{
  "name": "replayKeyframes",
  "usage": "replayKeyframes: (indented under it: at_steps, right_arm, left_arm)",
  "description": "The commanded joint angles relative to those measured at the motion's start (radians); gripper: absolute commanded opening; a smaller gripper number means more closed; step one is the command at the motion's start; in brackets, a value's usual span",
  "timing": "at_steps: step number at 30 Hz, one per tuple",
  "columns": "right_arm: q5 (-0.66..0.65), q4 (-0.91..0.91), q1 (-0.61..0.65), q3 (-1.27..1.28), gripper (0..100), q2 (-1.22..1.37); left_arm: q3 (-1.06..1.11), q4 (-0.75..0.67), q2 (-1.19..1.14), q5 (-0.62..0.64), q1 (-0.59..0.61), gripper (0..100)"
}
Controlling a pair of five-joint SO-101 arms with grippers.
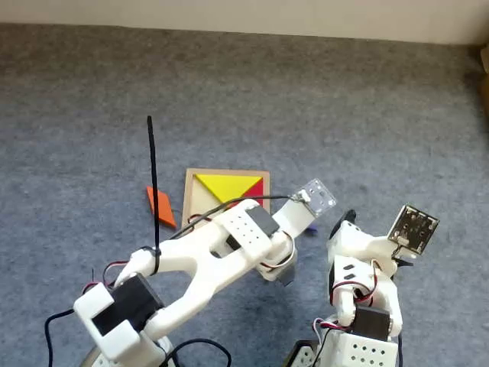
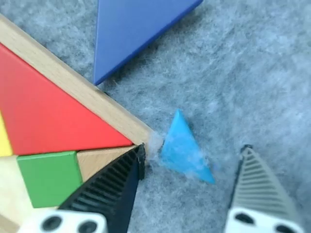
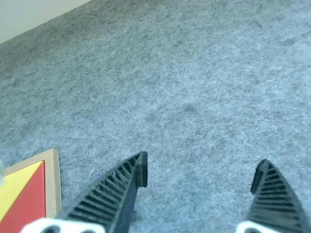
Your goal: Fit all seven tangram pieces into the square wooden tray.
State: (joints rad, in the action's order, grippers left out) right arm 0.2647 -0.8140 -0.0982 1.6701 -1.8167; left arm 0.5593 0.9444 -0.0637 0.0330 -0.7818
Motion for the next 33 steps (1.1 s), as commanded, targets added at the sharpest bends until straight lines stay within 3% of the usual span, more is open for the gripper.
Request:
replayKeyframes:
  at_steps: [1, 12, 19, 25, 33]
  right_arm:
    - [0.011, 0.033, -0.018, -0.021, 33.2, -0.005]
    - [0.009, 0.033, -0.018, -0.021, 33.2, -0.005]
    - [0.009, 0.033, -0.016, -0.021, 33.2, -0.005]
    - [0.008, 0.033, -0.016, -0.019, 33.2, -0.005]
    - [0.006, 0.033, -0.016, -0.019, 33.2, -0.005]
  left_arm:
    - [-0.03, 0.04, -0.002, 0.005, -0.101, 22]
    - [-0.031, 0.044, -0.008, 0.006, -0.107, 21]
    - [-0.03, 0.04, -0.01, 0.009, -0.051, 21]
    - [-0.027, 0.046, -0.007, 0.009, -0.05, 14]
    - [0.005, 0.078, 0.048, 0.009, -0.05, 13]
